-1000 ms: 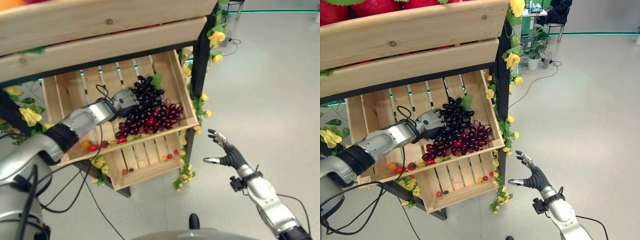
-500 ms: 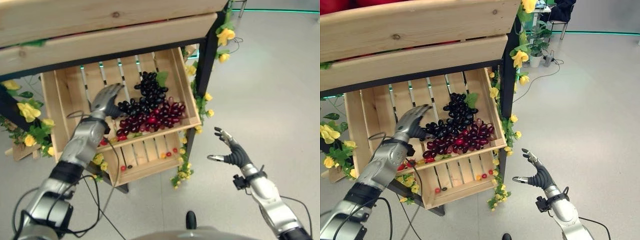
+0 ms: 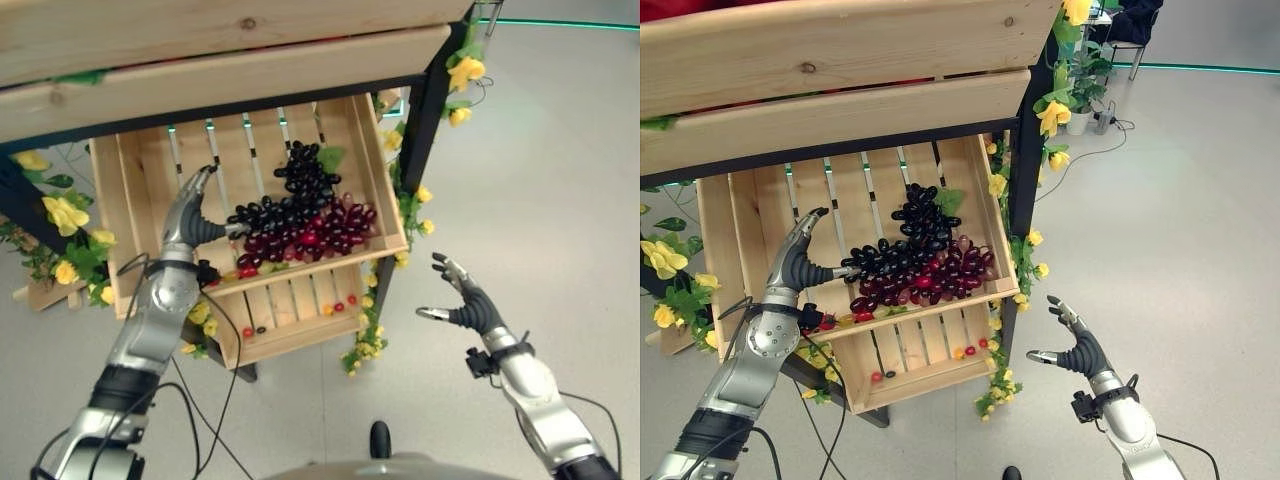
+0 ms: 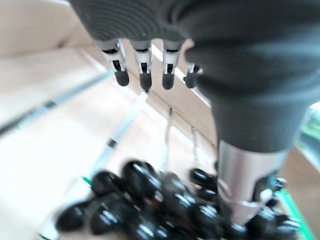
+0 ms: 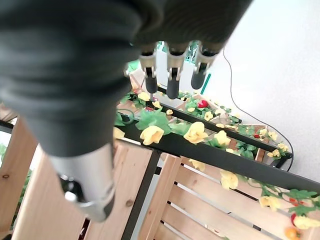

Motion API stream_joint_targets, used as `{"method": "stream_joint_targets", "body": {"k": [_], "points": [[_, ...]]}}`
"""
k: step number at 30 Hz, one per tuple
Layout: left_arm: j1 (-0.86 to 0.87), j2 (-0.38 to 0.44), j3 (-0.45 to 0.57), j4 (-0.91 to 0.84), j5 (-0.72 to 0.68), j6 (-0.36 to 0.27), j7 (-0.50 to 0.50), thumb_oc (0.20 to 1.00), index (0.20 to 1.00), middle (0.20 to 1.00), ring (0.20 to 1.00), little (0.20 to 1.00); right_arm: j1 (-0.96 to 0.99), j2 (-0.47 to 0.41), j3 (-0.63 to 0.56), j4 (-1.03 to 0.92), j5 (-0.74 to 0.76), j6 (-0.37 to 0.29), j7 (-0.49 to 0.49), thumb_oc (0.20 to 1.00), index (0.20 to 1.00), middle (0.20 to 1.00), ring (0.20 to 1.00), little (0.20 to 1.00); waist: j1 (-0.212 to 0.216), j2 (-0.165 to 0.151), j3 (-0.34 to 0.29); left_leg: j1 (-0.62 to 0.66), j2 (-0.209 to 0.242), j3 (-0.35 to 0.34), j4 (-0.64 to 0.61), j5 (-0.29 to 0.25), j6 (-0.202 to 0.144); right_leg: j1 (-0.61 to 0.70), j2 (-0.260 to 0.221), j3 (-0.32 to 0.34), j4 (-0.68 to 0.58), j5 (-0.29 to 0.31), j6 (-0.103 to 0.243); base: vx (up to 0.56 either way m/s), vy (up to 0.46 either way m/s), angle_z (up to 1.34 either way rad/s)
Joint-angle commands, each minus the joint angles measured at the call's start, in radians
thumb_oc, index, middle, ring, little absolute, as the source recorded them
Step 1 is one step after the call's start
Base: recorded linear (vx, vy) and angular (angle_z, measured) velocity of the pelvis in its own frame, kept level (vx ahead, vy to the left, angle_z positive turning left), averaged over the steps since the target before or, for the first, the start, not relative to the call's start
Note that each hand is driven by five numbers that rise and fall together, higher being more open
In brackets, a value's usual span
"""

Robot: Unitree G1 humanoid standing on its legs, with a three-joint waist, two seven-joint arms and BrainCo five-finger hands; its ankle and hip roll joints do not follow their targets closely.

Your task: Pick up the fruits from the basket on one side to the basket on the other side

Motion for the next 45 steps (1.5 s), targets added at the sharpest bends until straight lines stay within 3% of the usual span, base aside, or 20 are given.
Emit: {"method": "stream_joint_targets", "body": {"k": [1, 3, 6, 10, 13, 14, 15, 17, 20, 21, 24, 26, 27, 32, 34, 35, 36, 40, 43, 45], "points": [[0.004, 0.029, -0.010, -0.084, -0.191, -0.128, -0.078, 1.000, 1.000, 1.000, 1.000, 1.000, -0.032, 0.023, -0.076, -0.046, 0.007, -0.030, -0.041, 1.000, 1.000, 1.000, 1.000, 1.000, 0.006, -0.028, -0.031, -0.029, 0.005, -0.028, 0.011, -0.019, -0.035, 0.117, -0.072, -0.032, 0.040, -0.149, 0.119, 0.00, -0.036, 0.00], [0.011, 0.025, -0.020, -0.092, -0.207, -0.134, -0.087, 1.000, 1.000, 1.000, 1.000, 1.000, -0.031, 0.026, -0.082, -0.038, 0.014, -0.032, -0.047, 1.000, 1.000, 1.000, 1.000, 1.000, 0.005, -0.028, -0.030, -0.029, 0.007, -0.030, 0.011, -0.019, -0.036, 0.116, -0.071, -0.032, 0.041, -0.151, 0.118, 0.00, -0.021, 0.00], [0.042, 0.006, -0.067, -0.174, -0.389, -0.203, -0.164, 1.000, 1.000, 1.000, 1.000, 1.000, -0.026, 0.054, -0.129, 0.011, 0.073, -0.044, -0.086, 1.000, 1.000, 1.000, 1.000, 1.000, -0.001, -0.031, -0.025, -0.036, 0.018, -0.042, 0.018, -0.016, -0.045, 0.106, -0.060, -0.027, 0.057, -0.164, 0.106, -0.02, -0.069, 0.01], [0.066, -0.017, -0.119, -0.199, -0.525, -0.211, -0.245, 1.000, 1.000, 1.000, 1.000, 1.000, -0.016, 0.064, -0.173, 0.048, 0.138, -0.061, -0.100, 1.000, 1.000, 1.000, 1.000, 1.000, -0.014, -0.041, -0.016, -0.076, 0.020, -0.052, 0.105, -0.037, -0.059, 0.094, -0.048, -0.007, 0.072, -0.176, 0.091, -0.06, -0.077, 0.05], [0.031, -0.018, -0.145, -0.198, -0.542, -0.224, -0.248, 1.000, 1.000, 1.000, 1.000, 1.000, -0.042, 0.064, -0.180, 0.082, 0.196, -0.079, -0.108, 1.000, 1.000, 1.000, 1.000, 1.000, -0.016, -0.059, 0.019, -0.139, -0.025, -0.097, 0.256, -0.076, -0.073, 0.067, -0.053, 0.020, 0.093, -0.168, 0.083, -0.18, -0.025, -0.01], [0.026, -0.031, -0.146, -0.205, -0.561, -0.232, -0.260, 1.000, 1.000, 1.000, 1.000, 1.000, -0.090, 0.047, -0.158, 0.090, 0.188, -0.080, -0.111, 1.000, 1.000, 1.000, 1.000, 1.000, 0.004, -0.062, 0.039, -0.144, -0.104, -0.219, 0.336, -0.101, -0.060, 0.017, -0.037, 0.092, 0.125, -0.153, 0.080, -0.13, 0.019, -0.10], [0.026, -0.031, -0.146, -0.205, -0.561, -0.232, -0.260, 1.000, 1.000, 1.000, 1.000, 1.000, -0.091, 0.047, -0.158, 0.090, 0.188, -0.080, -0.111, 1.000, 1.000, 1.000, 1.000, 1.000, 0.005, -0.062, 0.038, -0.146, -0.105, -0.218, 0.335, -0.100, -0.060, 0.015, -0.038, 0.093, 0.125, -0.153, 0.080, -0.14, 0.040, -0.30], [0.048, -0.057, -0.143, -0.225, -0.628, -0.248, -0.294, 1.000, 1.000, 1.000, 1.000, 1.000, -0.119, 0.059, -0.163, 0.106, 0.215, -0.077, -0.108, 1.000, 1.000, 1.000, 1.000, 1.000, -0.014, -0.064, 0.027, -0.110, -0.105, -0.260, 0.326, -0.127, -0.037, -0.047, -0.024, 0.185, 0.141, -0.108, 0.104, -0.12, 0.132, -1.35], [0.053, -0.060, -0.153, -0.247, -0.667, -0.250, -0.328, 1.000, 1.000, 1.000, 1.000, 1.000, -0.113, 0.062, -0.171, 0.095, 0.209, -0.074, -0.099, 1.000, 1.000, 1.000, 1.000, 1.000, -0.041, -0.064, 0.014, -0.084, -0.089, -0.205, 0.257, -0.157, -0.016, -0.083, -0.029, 0.215, 0.140, -0.082, 0.131, -0.14, 0.191, -1.25], [0.027, -0.060, -0.174, -0.256, -0.683, -0.257, -0.341, 1.000, 1.000, 1.000, 1.000, 1.000, -0.112, 0.069, -0.183, 0.098, 0.209, -0.075, -0.098, 1.000, 1.000, 1.000, 1.000, 1.000, -0.075, -0.068, 0.020, -0.071, -0.078, -0.153, 0.217, -0.165, 0.000, -0.134, -0.029, 0.230, 0.145, -0.047, 0.171, -0.27, 0.204, -0.76], [0.017, -0.044, -0.189, -0.265, -0.697, -0.257, -0.351, 1.000, 1.000, 1.000, 1.000, 1.000, -0.149, 0.080, -0.186, 0.108, 0.211, -0.073, -0.103, 1.000, 1.000, 1.000, 1.000, 1.000, -0.080, -0.100, 0.043, -0.108, -0.079, -0.053, 0.195, -0.155, 0.013, -0.218, -0.029, 0.255, 0.143, 0.035, 0.223, -0.34, 0.132, -1.32], [0.020, -0.034, -0.191, -0.257, -0.701, -0.256, -0.355, 1.000, 1.000, 1.000, 1.000, 1.000, -0.158, 0.091, -0.183, 0.103, 0.214, -0.071, -0.103, 1.000, 1.000, 1.000, 1.000, 1.000, -0.068, -0.110, 0.045, -0.132, -0.071, -0.020, 0.210, -0.152, 0.015, -0.237, -0.029, 0.236, 0.144, 0.024, 0.224, -0.25, 0.028, -1.55], [0.042, -0.021, -0.171, -0.245, -0.679, -0.253, -0.337, 1.000, 1.000, 1.000, 1.000, 1.000, -0.179, 0.100, -0.174, 0.108, 0.211, -0.075, -0.114, 1.000, 1.000, 1.000, 1.000, 1.000, -0.022, -0.095, 0.063, -0.150, -0.033, 0.033, 0.210, -0.137, 0.019, -0.230, -0.060, 0.067, 0.200, -0.062, 0.188, -0.23, 0.042, -1.28], [0.084, -0.016, -0.145, -0.187, -0.617, -0.245, -0.305, 1.000, 1.000, 1.000, 1.000, 1.000, -0.168, 0.122, -0.201, 0.101, 0.234, -0.092, -0.116, 1.000, 1.000, 1.000, 1.000, 1.000, -0.015, -0.089, 0.041, -0.149, -0.003, 0.092, 0.138, -0.068, 0.028, -0.156, -0.063, 0.092, 0.304, -0.141, 0.161, -0.24, 0.011, -1.22], [0.120, -0.023, -0.132, -0.140, -0.561, -0.238, -0.271, 1.000, 1.000, 1.000, 1.000, 1.000, -0.173, 0.129, -0.196, 0.120, 0.233, -0.094, -0.123, 1.000, 1.000, 1.000, 1.000, 1.000, 0.007, -0.091, 0.015, -0.157, 0.036, 0.149, 0.150, -0.067, 0.018, -0.072, -0.153, 0.013, 0.299, -0.156, 0.156, -0.16, -0.140, -0.62], [0.119, -0.023, -0.132, -0.138, -0.560, -0.239, -0.270, 1.000, 1.000, 1.000, 1.000, 1.000, -0.173, 0.129, -0.196, 0.120, 0.233, -0.095, -0.123, 1.000, 1.000, 1.000, 1.000, 1.000, 0.008, -0.091, 0.015, -0.159, 0.036, 0.150, 0.150, -0.064, 0.018, -0.073, -0.153, 0.014, 0.294, -0.150, 0.156, -0.11, -0.173, -1.00], [0.139, -0.029, -0.120, -0.099, -0.531, -0.233, -0.256, 1.000, 1.000, 1.000, 1.000, 1.000, -0.180, 0.134, -0.192, 0.141, 0.241, -0.088, -0.122, 1.000, 1.000, 1.000, 1.000, 1.000, 0.018, -0.099, -0.003, -0.166, 0.058, 0.183, 0.168, -0.065, 0.009, -0.034, -0.203, -0.007, 0.279, -0.121, 0.165, -0.08, -0.111, -1.16], [0.173, -0.042, -0.084, 0.005, -0.466, -0.236, -0.185, 1.000, 1.000, 1.000, 1.000, 1.000, -0.192, 0.146, -0.165, 0.194, 0.248, -0.072, -0.130, 1.000, 1.000, 1.000, 1.000, 1.000, 0.032, -0.121, -0.026, -0.165, 0.104, 0.253, 0.194, -0.063, -0.011, 0.011, -0.282, -0.040, 0.246, -0.035, 0.199, -0.09, -0.256, -0.70], [0.204, -0.048, -0.050, 0.052, -0.440, -0.238, -0.148, 1.000, 1.000, 1.000, 1.000, 1.000, -0.192, 0.154, -0.151, 0.206, 0.250, -0.067, -0.133, 1.000, 1.000, 1.000, 1.000, 1.000, 0.045, -0.131, -0.033, -0.161, 0.136, 0.282, 0.206, -0.060, -0.032, 0.025, -0.302, -0.065, 0.213, -0.021, 0.215, -0.06, -0.358, -0.84], [0.228, -0.066, -0.022, 0.120, -0.461, -0.240, -0.118, 1.000, 1.000, 1.000, 1.000, 1.000, -0.180, 0.156, -0.134, 0.211, 0.263, -0.064, -0.123, 1.000, 1.000, 1.000, 1.000, 1.000, 0.045, -0.140, -0.036, -0.158, 0.201, 0.288, 0.209, -0.033, -0.067, 0.022, -0.250, -0.028, 0.196, -0.117, 0.209, -0.04, -0.483, -1.18]]}}
